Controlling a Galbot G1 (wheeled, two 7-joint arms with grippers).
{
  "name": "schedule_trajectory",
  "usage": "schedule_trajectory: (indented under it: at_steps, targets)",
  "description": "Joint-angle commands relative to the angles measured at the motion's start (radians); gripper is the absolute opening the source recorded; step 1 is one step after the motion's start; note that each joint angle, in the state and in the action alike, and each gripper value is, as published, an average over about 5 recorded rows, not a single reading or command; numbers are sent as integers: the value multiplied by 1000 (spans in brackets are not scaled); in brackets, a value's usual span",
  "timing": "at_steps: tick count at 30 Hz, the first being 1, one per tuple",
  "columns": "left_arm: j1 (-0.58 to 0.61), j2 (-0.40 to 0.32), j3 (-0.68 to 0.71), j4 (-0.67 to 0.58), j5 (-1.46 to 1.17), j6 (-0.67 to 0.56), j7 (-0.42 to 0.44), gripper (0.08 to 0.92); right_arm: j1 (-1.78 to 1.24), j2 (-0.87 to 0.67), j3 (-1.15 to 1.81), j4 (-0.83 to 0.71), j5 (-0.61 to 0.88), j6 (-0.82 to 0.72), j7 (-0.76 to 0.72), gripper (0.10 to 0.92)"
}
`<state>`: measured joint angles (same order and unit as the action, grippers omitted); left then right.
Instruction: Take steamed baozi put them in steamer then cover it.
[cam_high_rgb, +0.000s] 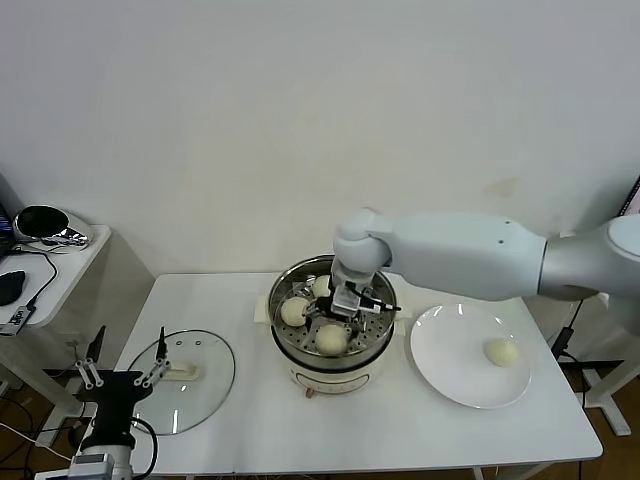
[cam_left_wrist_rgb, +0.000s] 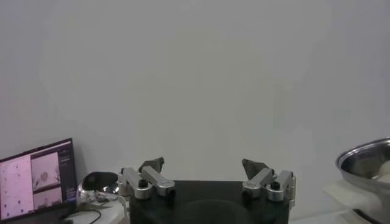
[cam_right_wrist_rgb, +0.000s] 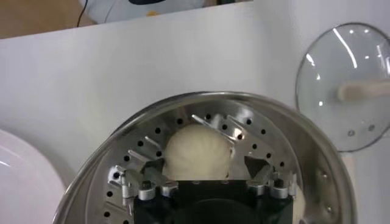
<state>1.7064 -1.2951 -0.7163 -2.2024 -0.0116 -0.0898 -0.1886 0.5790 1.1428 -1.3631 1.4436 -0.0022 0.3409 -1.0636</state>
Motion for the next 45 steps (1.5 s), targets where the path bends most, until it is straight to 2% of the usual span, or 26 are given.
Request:
schedule_trajectory:
  at_steps: [1, 8, 13, 17, 21, 27, 33, 45]
  targets:
    - [0, 6, -5, -2, -2, 2, 1, 823, 102, -137, 17, 55, 95, -152, -58, 823]
    - [-9, 20, 7, 2, -2, 4, 4, 823, 180, -356, 37, 44, 99, -374, -130, 823]
    - [-13, 28, 25, 10, 1, 3, 4, 823, 167, -543, 42, 71, 132, -560, -91, 823]
    - [-20, 27, 44, 17, 8, 3, 4, 823, 104, -650, 72, 63, 92, -600, -73, 823]
    - [-19, 28, 55, 18, 14, 3, 4, 823, -35, -713, 168, 10, 13, -569, -86, 823]
    - [-12, 33, 48, 15, 16, 3, 5, 823, -349, -743, 455, -95, -102, -497, -111, 823]
    - [-3, 33, 37, 15, 20, 4, 5, 823, -599, -711, 657, -188, -180, -433, -110, 823]
    - [11, 27, 26, 4, 28, 14, 2, 823, -779, -580, 813, -326, -294, -405, -83, 823]
